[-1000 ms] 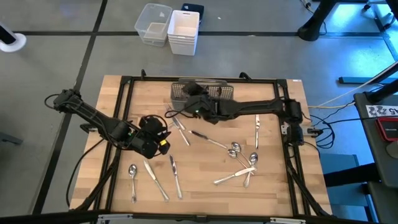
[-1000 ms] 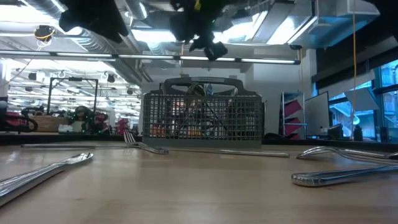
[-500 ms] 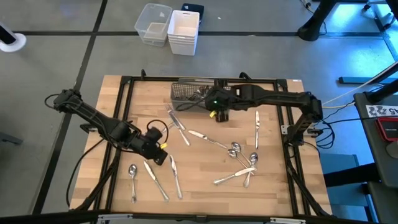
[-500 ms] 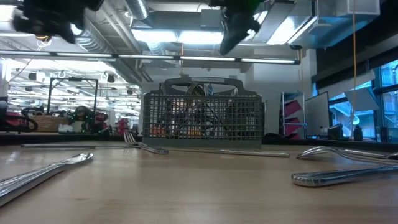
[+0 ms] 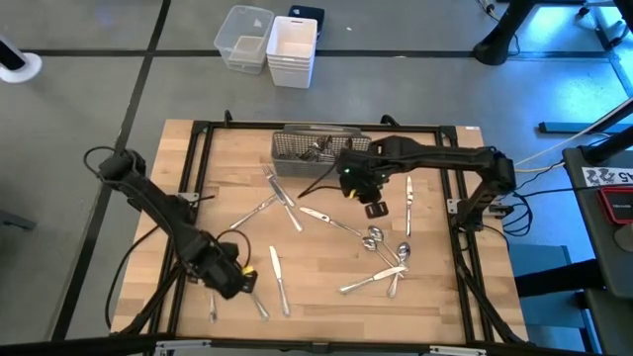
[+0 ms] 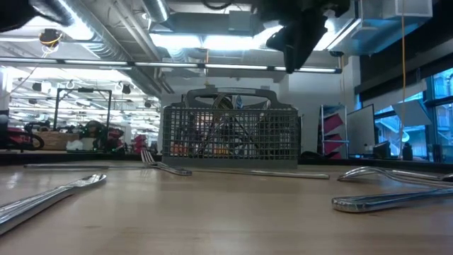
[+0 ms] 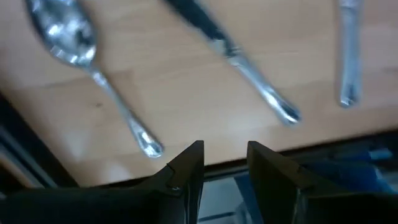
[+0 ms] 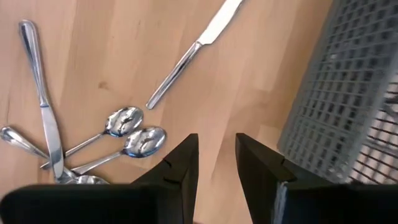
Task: Sort silverware
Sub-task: Put the silver spoon into the gray silverware organizer
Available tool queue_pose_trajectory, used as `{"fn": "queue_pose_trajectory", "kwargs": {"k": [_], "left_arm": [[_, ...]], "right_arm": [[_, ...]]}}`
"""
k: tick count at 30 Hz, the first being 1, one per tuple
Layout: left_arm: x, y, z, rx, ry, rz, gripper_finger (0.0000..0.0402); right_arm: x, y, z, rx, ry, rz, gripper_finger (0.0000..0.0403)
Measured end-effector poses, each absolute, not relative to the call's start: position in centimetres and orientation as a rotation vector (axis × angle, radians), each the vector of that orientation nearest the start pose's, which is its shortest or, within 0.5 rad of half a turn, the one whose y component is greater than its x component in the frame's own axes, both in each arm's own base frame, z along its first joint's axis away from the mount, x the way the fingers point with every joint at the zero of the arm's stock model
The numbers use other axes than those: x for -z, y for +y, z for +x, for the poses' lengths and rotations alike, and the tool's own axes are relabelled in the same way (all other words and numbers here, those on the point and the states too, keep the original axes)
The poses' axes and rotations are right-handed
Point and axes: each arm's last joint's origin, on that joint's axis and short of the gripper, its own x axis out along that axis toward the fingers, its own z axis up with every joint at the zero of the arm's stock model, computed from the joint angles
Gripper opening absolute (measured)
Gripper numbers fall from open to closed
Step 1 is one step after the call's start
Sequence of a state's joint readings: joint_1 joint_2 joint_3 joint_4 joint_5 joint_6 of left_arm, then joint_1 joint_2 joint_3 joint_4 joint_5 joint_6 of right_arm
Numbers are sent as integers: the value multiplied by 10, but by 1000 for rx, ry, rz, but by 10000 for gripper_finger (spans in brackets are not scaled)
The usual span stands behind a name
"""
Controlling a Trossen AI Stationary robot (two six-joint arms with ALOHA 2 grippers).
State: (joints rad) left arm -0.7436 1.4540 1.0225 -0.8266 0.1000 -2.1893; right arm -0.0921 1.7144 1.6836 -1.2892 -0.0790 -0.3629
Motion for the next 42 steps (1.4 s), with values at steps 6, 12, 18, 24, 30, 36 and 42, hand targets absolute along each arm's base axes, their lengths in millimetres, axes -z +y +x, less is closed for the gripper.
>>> {"fn": "queue_pose_trajectory", "kwargs": {"k": [6,12,18,24,30,36,42], "left_arm": [[-206,-202,187,-991,1329,-1385,115],[-185,-212,186,-1053,1347,-1300,115],[-175,-214,183,-1115,1375,-1237,115],[-179,-210,173,-1173,1421,-1177,115],[-179,-208,169,-1217,1422,-1129,115],[-172,-208,170,-1247,1389,-1093,115],[-160,-213,169,-1279,1383,-1047,115]], "right_arm": [[-353,-26,304,-189,1206,-198,108],[-381,-25,277,-97,1114,-200,108],[-408,-22,245,-62,1005,-184,108],[-413,-19,214,-40,867,-194,108],[-390,-17,184,9,793,-113,108],[-361,-15,159,66,774,-36,108],[-340,-14,142,101,744,26,108]]}}
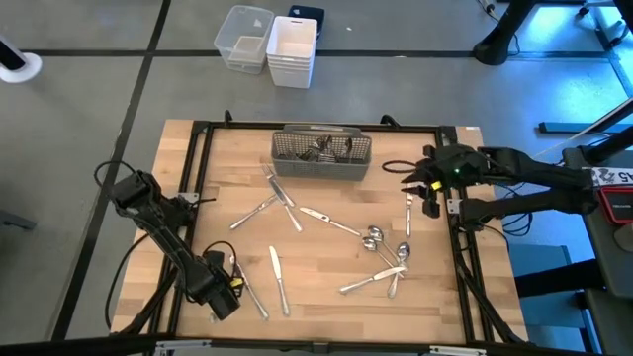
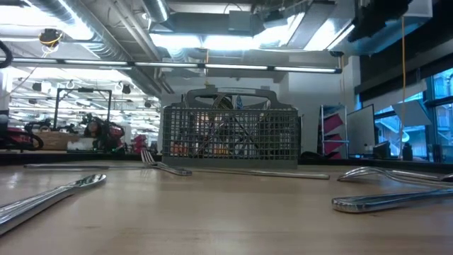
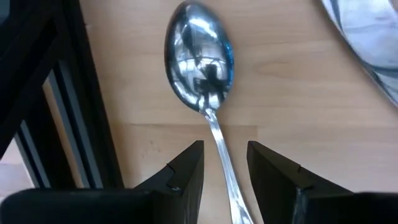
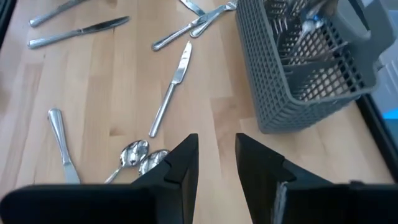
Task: Sort silverware
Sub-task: Put the silver spoon into the gray silverware organizer
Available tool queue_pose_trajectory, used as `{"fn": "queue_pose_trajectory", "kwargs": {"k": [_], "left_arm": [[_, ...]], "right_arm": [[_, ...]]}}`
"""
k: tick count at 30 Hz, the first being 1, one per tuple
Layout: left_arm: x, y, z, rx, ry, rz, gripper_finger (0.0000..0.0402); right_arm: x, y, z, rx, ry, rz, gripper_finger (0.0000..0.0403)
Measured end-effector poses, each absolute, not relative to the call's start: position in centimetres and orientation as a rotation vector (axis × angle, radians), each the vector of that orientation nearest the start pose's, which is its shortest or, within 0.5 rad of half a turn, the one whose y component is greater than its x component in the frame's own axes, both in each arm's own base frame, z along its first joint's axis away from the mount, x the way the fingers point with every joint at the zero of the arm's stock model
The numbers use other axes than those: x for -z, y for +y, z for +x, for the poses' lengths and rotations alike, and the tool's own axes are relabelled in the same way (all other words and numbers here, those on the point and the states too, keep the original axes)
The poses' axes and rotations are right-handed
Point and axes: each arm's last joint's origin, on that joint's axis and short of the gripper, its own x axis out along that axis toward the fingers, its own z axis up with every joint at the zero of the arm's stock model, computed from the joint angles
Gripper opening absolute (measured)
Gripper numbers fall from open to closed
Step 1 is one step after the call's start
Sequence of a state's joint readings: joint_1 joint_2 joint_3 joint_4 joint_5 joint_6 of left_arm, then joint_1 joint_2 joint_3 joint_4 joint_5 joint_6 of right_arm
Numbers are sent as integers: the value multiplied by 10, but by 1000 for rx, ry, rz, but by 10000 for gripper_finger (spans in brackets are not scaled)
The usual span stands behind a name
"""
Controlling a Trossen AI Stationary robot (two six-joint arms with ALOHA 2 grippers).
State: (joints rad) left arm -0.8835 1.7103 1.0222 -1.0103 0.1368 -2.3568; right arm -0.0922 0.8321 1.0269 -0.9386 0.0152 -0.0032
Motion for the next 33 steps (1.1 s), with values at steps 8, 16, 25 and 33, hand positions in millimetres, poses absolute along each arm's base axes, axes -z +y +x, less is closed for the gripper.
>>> {"fn": "queue_pose_trajectory", "kwargs": {"k": [8,16,25,33], "left_arm": [[-149,-216,169,-1306,1375,-1001,115],[-147,-218,166,-1304,1364,-980,115],[-134,-210,160,-1309,1358,-971,115],[-133,-208,164,-1270,1339,-959,59]], "right_arm": [[-333,-13,129,134,674,80,108],[-334,-13,126,150,663,97,108],[-334,-13,126,150,665,98,108],[-334,-13,127,150,664,97,108]]}}
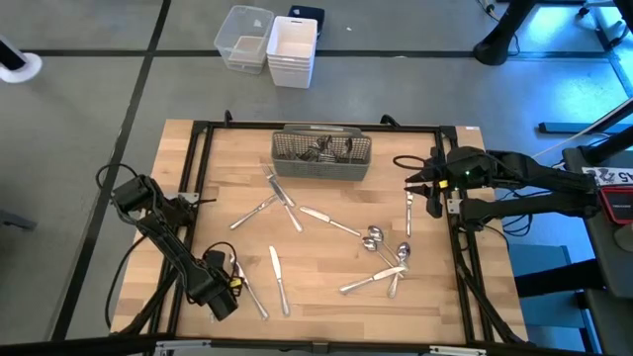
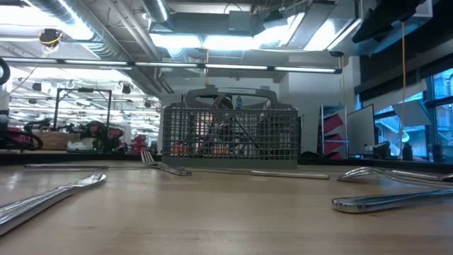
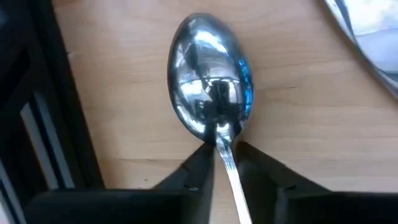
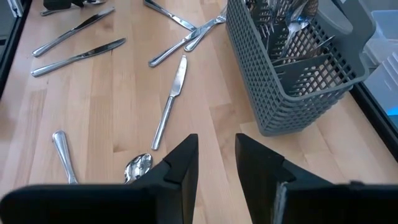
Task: Sort silverware
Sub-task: Put the silver spoon into the gray silverware organizer
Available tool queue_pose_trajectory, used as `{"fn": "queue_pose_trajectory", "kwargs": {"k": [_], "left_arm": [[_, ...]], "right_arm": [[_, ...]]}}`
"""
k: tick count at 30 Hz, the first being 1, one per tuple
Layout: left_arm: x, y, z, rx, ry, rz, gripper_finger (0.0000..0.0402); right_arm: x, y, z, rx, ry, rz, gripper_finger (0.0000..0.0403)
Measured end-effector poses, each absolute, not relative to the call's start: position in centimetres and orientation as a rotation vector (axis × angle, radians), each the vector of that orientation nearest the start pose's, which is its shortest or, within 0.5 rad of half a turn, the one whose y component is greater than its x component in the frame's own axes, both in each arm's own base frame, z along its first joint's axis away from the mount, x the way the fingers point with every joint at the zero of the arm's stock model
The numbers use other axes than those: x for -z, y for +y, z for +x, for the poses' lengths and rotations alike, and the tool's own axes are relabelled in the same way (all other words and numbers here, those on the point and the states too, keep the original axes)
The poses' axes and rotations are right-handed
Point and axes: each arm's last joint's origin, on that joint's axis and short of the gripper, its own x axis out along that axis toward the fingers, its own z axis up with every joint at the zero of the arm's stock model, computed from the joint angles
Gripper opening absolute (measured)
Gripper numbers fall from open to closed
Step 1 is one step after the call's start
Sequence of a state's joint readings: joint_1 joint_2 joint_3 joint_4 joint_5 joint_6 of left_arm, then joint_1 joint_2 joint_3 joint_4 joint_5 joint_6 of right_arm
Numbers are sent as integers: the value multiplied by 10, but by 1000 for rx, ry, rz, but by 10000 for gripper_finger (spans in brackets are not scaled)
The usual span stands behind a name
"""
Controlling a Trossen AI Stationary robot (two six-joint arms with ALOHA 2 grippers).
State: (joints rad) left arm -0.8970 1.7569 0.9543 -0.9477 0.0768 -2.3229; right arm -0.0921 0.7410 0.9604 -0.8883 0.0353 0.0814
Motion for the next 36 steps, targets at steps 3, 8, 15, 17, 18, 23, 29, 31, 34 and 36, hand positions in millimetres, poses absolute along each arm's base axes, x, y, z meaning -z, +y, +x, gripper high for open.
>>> {"fn": "queue_pose_trajectory", "kwargs": {"k": [3,8,15,17,18,23,29,31,34,36], "left_arm": [[-133,-208,164,-1267,1329,-964,17],[-132,-209,168,-1221,1300,-982,16],[-145,-214,177,-1116,1203,-1034,7],[-155,-214,181,-1055,1118,-1058,7],[-161,-212,182,-1019,1061,-1057,6],[-189,-205,183,-873,813,-1091,5],[-213,-190,188,-796,541,-1061,4],[-219,-181,194,-787,421,-1014,5],[-224,-168,208,-792,247,-901,6],[-228,-157,219,-814,139,-814,5]], "right_arm": [[-334,-13,126,150,664,97,108],[-334,-13,126,150,664,97,108],[-334,-13,127,148,663,94,108],[-334,-13,127,148,654,94,108],[-335,-13,127,148,646,93,108],[-338,-13,125,146,612,89,108],[-340,-12,121,146,599,88,108],[-340,-12,120,147,595,88,108],[-340,-13,121,160,595,83,108],[-340,-13,121,180,588,76,108]]}}
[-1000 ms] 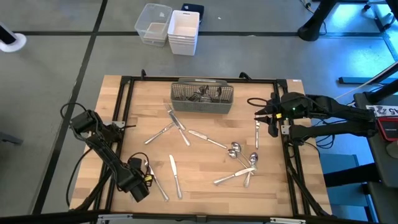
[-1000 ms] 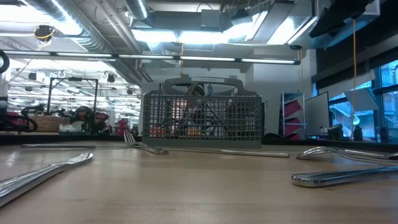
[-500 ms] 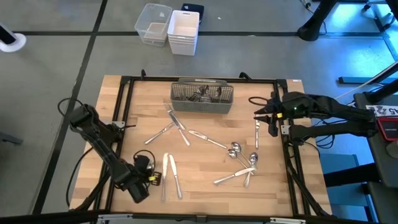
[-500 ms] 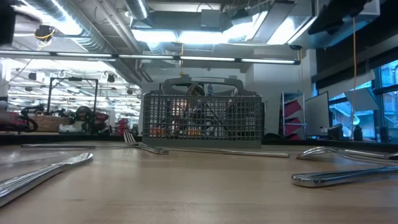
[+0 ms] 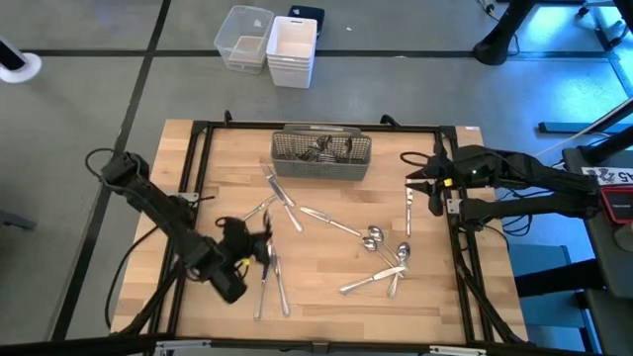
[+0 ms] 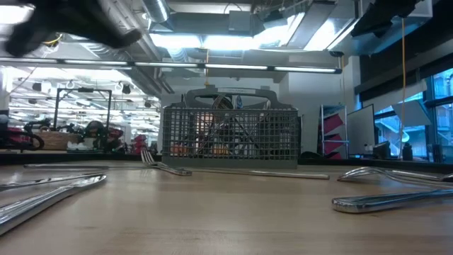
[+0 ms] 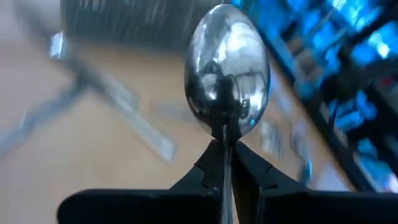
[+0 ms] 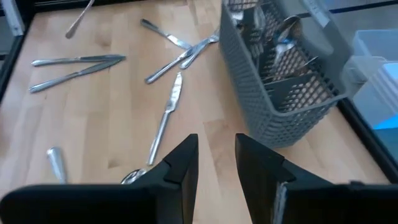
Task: Sort silverware
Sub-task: Put the silver spoon into the gray silverware organizer
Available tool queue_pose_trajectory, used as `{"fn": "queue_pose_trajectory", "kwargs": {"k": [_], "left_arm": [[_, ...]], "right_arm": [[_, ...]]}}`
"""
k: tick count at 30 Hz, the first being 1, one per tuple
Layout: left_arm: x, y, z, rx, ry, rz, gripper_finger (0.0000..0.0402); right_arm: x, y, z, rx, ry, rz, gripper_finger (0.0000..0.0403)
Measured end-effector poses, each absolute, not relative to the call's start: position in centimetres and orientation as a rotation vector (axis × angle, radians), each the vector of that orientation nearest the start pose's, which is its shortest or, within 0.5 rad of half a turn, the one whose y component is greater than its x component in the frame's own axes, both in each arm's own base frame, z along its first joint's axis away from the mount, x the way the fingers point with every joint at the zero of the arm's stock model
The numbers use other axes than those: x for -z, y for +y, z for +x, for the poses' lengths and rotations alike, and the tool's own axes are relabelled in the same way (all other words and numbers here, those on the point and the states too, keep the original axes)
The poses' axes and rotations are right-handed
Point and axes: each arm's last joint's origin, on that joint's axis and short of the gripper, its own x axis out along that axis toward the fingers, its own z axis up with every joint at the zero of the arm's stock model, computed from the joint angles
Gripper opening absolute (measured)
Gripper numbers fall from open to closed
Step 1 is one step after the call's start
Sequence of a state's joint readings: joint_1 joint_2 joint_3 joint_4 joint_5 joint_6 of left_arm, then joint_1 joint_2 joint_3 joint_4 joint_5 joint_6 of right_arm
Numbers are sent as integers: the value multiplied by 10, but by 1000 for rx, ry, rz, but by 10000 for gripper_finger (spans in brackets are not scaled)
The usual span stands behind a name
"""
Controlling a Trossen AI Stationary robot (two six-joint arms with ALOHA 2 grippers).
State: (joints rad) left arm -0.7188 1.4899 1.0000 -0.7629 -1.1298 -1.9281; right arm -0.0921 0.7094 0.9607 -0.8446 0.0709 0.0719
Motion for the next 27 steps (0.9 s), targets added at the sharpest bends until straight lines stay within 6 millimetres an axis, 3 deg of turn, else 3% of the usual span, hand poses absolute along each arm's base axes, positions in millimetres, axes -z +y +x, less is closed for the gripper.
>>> {"fn": "queue_pose_trajectory", "kwargs": {"k": [4,10,14,18,21,27], "left_arm": [[-236,-128,248,-902,12,-659,4],[-259,-75,298,-974,-14,-473,8],[-288,-34,323,-878,-48,-348,6],[-307,8,333,-762,-148,-249,8],[-303,38,341,-721,-163,-196,6],[-269,83,363,-599,-189,-154,9]], "right_arm": [[-344,-14,123,207,539,68,108],[-347,-15,125,212,510,67,108],[-347,-15,125,212,513,67,108],[-347,-15,125,212,514,67,108],[-347,-15,125,211,514,64,108],[-347,-15,125,206,516,43,108]]}}
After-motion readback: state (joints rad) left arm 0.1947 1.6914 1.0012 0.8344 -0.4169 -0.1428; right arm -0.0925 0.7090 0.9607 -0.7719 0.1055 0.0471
